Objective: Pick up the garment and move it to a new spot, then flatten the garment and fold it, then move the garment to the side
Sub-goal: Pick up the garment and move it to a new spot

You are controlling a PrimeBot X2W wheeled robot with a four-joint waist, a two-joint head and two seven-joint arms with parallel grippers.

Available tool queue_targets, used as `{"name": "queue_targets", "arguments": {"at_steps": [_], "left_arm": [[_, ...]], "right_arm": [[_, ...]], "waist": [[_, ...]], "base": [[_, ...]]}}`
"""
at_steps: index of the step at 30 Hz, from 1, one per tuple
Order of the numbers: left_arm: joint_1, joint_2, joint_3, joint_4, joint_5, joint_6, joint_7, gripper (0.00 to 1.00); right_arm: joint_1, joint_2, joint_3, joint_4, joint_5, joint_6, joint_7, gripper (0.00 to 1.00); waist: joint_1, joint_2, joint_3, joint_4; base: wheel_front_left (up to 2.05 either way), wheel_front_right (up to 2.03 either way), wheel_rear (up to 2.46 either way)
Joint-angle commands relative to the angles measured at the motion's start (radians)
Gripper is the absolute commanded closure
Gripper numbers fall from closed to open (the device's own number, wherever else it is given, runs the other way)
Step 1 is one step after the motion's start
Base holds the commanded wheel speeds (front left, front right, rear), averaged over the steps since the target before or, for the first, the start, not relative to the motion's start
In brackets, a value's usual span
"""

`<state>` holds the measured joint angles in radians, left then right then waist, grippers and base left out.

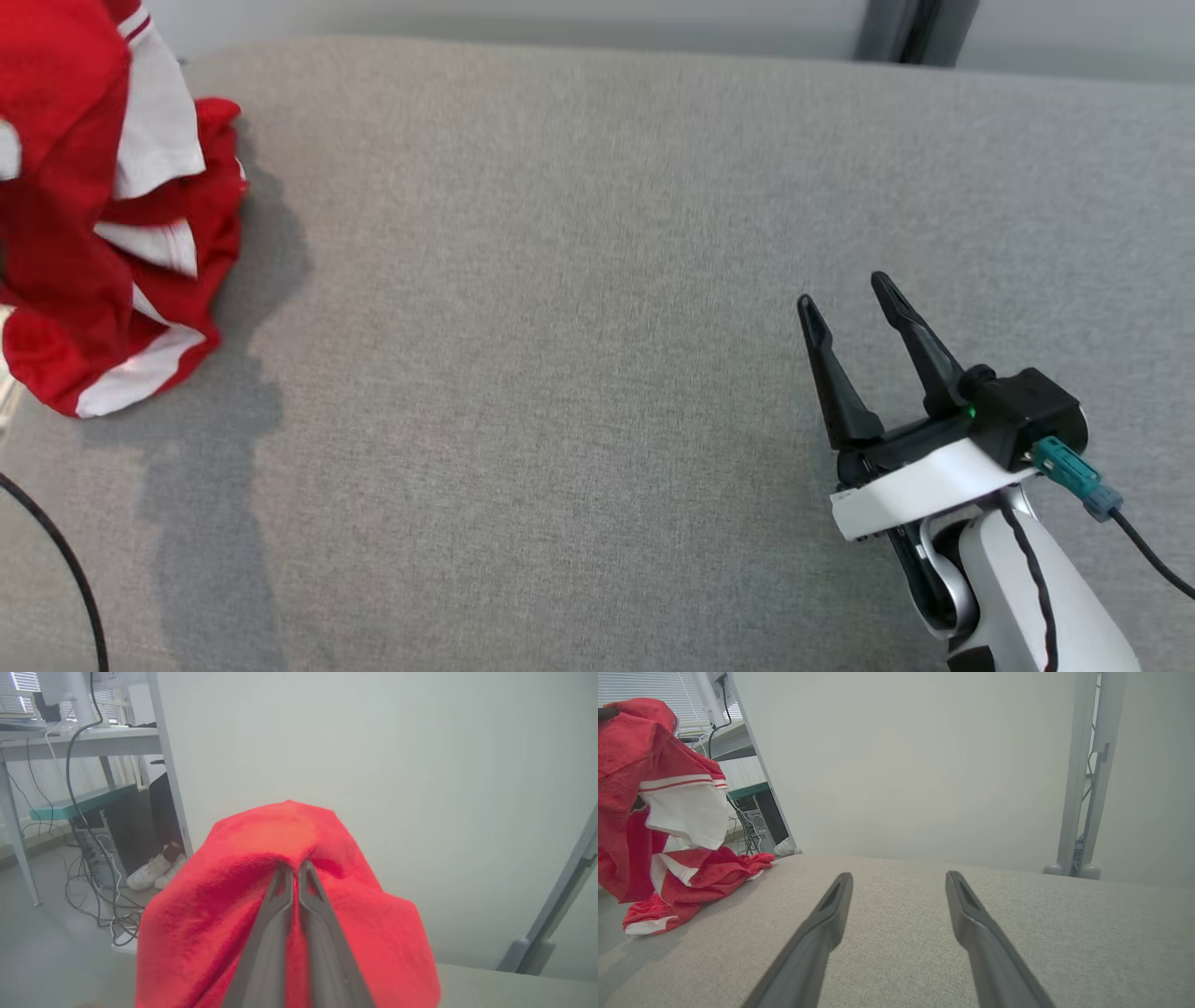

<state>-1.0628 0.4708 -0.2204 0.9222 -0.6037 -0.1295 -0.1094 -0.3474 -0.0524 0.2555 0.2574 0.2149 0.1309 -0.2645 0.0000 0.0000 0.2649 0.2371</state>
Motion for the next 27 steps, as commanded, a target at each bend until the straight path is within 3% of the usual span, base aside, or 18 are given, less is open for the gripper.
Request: {"name": "queue_targets", "arguments": {"at_steps": [1,5,9,19,27], "left_arm": [[0.017,-0.002,-0.018,-0.038,-0.011,-0.001,-0.006,1.0],[0.075,0.015,-0.049,-0.182,-0.068,-0.001,-0.002,1.0],[0.125,-0.018,-0.06,-0.304,-0.098,0.0,0.005,1.0],[0.235,-0.136,-0.105,-0.602,-0.132,0.093,0.056,1.0],[0.282,-0.223,-0.176,-0.713,-0.118,0.148,0.087,1.0]], "right_arm": [[0.018,-0.001,-0.009,0.004,0.011,0.0,-0.002,0.0],[0.032,0.0,-0.017,0.011,0.05,0.0,-0.002,0.0],[0.042,-0.002,-0.028,0.0,0.068,0.0,-0.002,0.0],[0.037,-0.001,-0.069,-0.03,0.058,0.0,-0.002,0.0],[0.007,-0.001,-0.119,-0.077,0.056,0.0,-0.002,0.0]], "waist": [[0.0,0.0,-0.047,-0.008],[0.0,0.0,-0.102,-0.022],[0.0,0.0,-0.134,-0.044],[0.0,0.0,-0.133,-0.155],[0.0,0.0,-0.07,-0.298]], "base": [[0.0,0.0,0.0],[0.0,0.0,0.0],[0.0,0.0,0.0],[0.0,0.0,0.0],[0.0,0.0,0.0]]}}
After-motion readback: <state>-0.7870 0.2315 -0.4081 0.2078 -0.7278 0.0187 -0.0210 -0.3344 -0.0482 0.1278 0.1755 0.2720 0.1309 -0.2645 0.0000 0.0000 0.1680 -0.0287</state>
